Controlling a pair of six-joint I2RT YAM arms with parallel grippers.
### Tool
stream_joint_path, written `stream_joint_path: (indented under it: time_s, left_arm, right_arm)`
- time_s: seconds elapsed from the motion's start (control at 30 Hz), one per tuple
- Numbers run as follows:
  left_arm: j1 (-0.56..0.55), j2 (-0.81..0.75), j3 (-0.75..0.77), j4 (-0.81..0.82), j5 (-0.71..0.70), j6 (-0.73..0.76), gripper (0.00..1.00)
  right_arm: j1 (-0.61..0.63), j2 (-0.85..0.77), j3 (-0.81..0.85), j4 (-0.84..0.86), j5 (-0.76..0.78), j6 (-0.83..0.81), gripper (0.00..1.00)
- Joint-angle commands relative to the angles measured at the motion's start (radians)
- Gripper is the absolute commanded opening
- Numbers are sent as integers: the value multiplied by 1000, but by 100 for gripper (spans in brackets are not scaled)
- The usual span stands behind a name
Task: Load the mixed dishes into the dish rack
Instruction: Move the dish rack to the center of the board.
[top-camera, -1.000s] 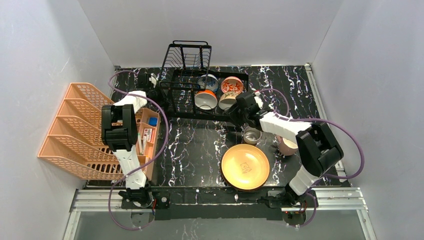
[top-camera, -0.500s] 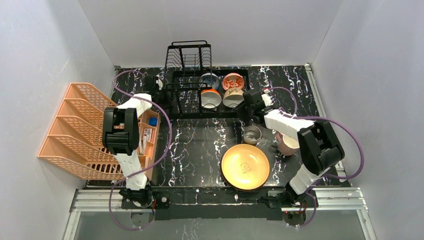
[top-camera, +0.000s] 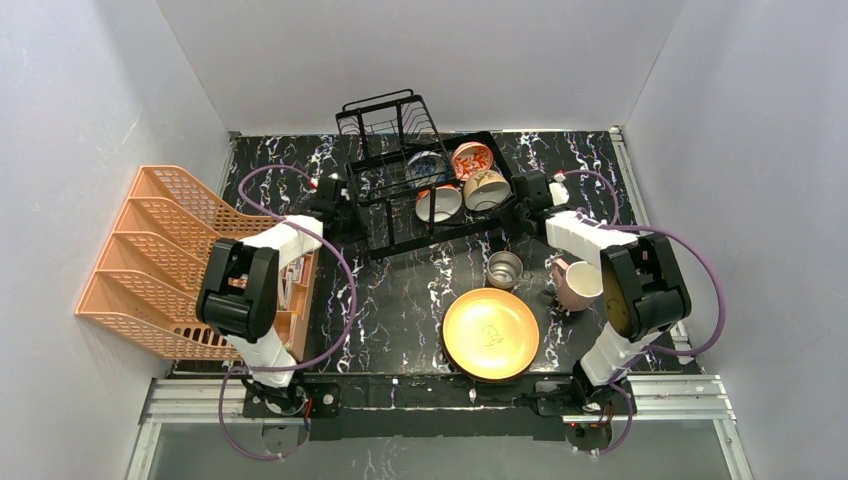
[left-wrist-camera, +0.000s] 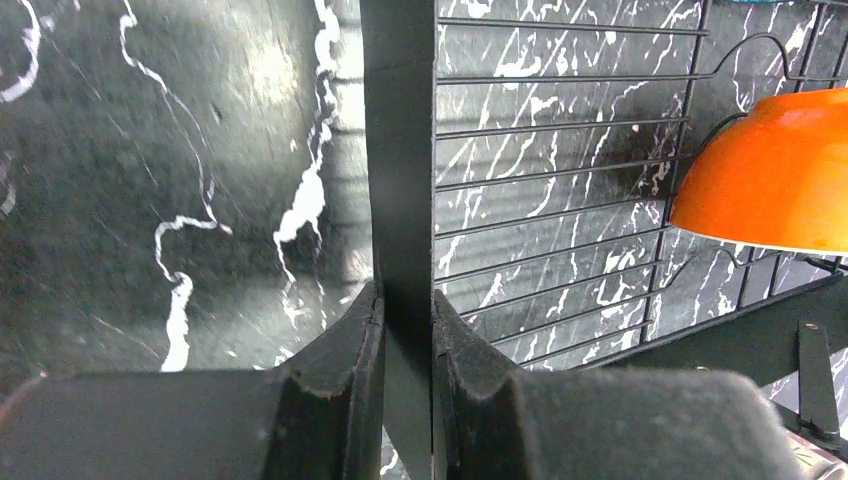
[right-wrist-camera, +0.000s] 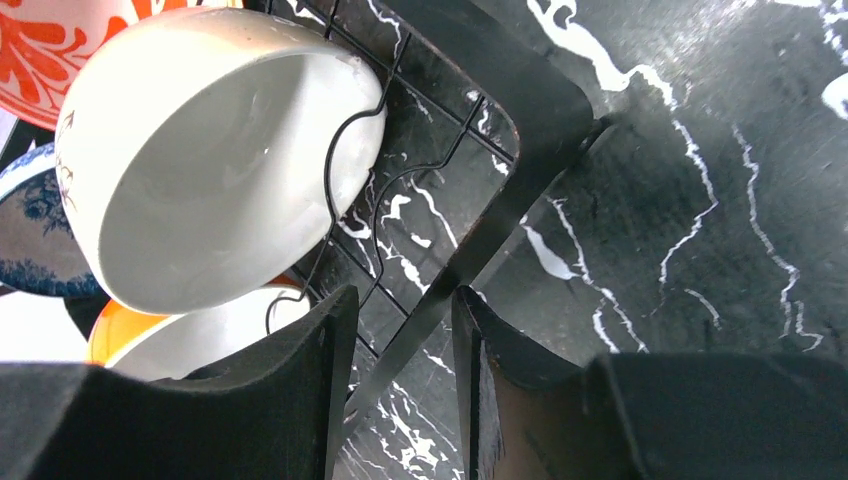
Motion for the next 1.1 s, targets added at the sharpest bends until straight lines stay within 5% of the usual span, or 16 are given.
stream_joint_path:
  time_s: [0.0,0.4,0.63,0.77,0.9,1.07]
  left_arm:
    - [-79,-121,-69,102,85,-171,0]
    - [-285,-301,-296,186,-131,-315,0]
    - [-331,-311,-277,179,-173,-315,0]
    - [-331,-319,-238,92,-222,-261,28]
    - [-331,-335,-212,24,-272,-213,43]
    - [-330,-360,-173,-66,-341,-161,51]
  right_arm:
    - [-41,11,63,4,-3,-67,47]
    - [-113,123,223,-16,-165,-250,46]
    - [-131,187,317,-57,-260,-296,46]
    - [-146,202,349,-94,-308,-336,51]
    - [-148,204,378,-142,-327,-372,55]
    - [-149,163,372,-169,-325,-377,57]
